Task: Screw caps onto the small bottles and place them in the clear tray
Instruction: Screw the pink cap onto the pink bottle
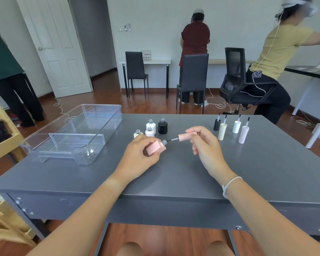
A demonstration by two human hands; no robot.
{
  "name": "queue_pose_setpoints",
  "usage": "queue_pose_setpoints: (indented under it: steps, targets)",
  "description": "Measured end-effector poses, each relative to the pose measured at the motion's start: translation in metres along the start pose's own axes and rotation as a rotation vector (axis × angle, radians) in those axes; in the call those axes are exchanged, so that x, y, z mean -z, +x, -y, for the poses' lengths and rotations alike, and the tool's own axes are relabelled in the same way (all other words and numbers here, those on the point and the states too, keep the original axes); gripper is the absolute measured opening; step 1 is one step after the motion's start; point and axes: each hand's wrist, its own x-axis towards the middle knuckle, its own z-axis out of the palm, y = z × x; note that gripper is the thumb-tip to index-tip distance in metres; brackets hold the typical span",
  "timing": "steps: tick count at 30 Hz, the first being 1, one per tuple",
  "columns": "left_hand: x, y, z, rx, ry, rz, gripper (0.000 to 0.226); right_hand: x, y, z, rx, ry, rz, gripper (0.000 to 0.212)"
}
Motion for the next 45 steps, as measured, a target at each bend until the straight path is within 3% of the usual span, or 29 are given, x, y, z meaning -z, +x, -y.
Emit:
queue_pose_setpoints:
  steps: [18, 45]
  targets:
    - [-0.001, -0.001, -0.001, -0.035, 0.04, 0.02, 0.037, -0.002, -0.003, -0.003, 0.065, -0.099, 0.024, 0.026]
    - [-0.001, -0.003, -0.003, -0.074, 0.117, 0.063, 0.03, -0.009, -0.006, -0.012, 0.193, -0.261, 0.21, 0.019]
